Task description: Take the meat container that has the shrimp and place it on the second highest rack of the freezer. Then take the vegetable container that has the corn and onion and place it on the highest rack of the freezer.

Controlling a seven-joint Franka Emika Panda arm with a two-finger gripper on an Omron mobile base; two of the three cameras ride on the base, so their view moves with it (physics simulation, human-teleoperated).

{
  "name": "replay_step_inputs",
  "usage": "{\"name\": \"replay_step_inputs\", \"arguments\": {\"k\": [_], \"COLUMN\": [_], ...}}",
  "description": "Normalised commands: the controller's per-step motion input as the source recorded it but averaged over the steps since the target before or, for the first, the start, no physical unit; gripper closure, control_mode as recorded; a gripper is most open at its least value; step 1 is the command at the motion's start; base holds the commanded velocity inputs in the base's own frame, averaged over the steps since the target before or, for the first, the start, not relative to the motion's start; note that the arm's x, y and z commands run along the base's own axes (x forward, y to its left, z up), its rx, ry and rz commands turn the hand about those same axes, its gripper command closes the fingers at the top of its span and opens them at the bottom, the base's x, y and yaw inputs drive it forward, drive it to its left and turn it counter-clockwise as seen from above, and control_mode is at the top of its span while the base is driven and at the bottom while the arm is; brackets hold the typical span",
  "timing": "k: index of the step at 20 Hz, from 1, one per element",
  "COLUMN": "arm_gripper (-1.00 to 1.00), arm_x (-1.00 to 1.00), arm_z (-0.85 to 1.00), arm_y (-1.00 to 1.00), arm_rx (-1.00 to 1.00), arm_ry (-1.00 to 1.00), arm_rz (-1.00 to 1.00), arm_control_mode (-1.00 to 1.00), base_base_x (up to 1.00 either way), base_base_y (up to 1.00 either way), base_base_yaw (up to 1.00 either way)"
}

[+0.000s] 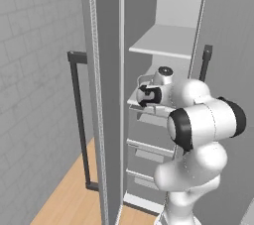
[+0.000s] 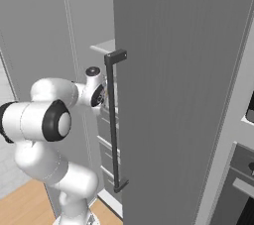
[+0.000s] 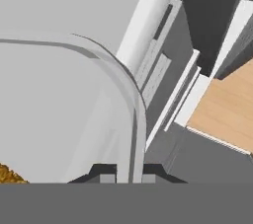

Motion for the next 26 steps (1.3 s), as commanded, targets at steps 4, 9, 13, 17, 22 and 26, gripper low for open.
{"name": "replay_step_inputs", "arguments": {"k": [4,9,13,17,22,26], "arm_gripper": [1.00,1.00,1.00,-1.00,-1.00,-1.00], "arm_x": [0.92,0.49,0.50,0.21,-0.09,-0.48], "arm_z": [-0.15,-0.37,-0.40,-0.12,0.22,1.00], "arm_y": [-0.08,-0.27,-0.12,-0.06,0.08,0.03], "arm_rx": [0.01,0.01,0.01,0.01,0.00,-0.06], "arm_ry": [0.00,-0.01,-0.04,-0.13,-0.17,-0.06], "arm_rz": [-0.05,-0.01,-0.02,-0.08,-0.10,0.00], "arm_control_mode": [-1.00,-1.00,-1.00,-1.00,-1.00,-1.00], "base_base_x": [0.00,0.00,0.00,0.00,0.00,0.00], "base_base_y": [0.00,0.00,0.00,0.00,0.00,0.00], "base_base_yaw": [0.00,0.00,0.00,0.00,0.00,0.00]}}
